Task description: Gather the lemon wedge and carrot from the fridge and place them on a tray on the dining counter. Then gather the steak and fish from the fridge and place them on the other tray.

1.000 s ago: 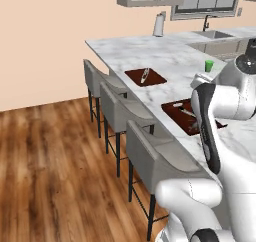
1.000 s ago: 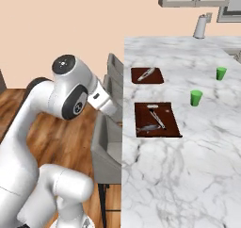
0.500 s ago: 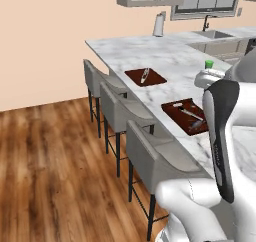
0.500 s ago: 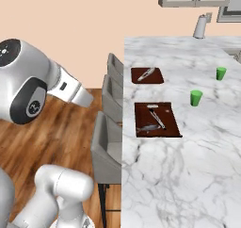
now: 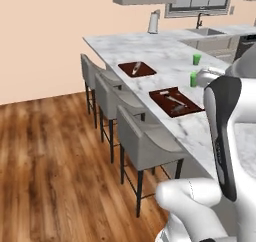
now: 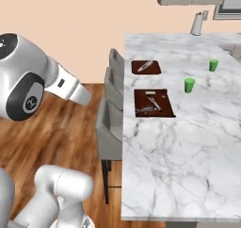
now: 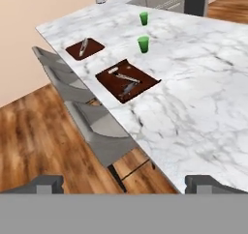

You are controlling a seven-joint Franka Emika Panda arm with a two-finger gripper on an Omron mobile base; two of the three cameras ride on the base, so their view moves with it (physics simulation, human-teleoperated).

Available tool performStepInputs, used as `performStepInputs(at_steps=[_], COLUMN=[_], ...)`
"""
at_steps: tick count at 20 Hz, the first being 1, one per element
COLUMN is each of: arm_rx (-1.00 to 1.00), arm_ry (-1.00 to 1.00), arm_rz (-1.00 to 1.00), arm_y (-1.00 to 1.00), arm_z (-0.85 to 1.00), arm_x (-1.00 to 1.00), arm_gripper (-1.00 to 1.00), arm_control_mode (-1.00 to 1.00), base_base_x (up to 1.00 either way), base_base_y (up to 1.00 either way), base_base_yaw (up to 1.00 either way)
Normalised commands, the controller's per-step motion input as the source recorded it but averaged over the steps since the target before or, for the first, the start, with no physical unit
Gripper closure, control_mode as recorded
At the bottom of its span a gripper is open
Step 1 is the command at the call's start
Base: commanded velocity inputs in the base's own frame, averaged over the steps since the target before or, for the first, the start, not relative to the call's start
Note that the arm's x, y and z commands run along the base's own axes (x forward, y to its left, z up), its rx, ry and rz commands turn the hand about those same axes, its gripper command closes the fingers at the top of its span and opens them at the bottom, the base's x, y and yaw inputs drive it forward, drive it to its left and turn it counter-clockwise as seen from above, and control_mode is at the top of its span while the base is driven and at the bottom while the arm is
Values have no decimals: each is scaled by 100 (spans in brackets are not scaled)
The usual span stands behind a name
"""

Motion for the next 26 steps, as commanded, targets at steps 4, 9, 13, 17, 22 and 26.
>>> performStepInputs(at_steps=[4,9,13,17,22,26], arm_rx=[0,0,0,0,0,0], arm_ry=[0,0,0,0,0,0], arm_rz=[0,0,0,0,0,0], arm_y=[0,0,0,0,0,0], arm_z=[0,0,0,0,0,0], arm_x=[0,0,0,0,0,0], arm_gripper=[-100,-100,-100,-100,-100,-100], arm_control_mode=[100,100,100,100,100,100], base_base_x=[-100,-100,-94,-33,5,50], base_base_y=[-19,-22,-43,-24,-21,-22], base_base_yaw=[1,-3,-45,-74,-76,-68])
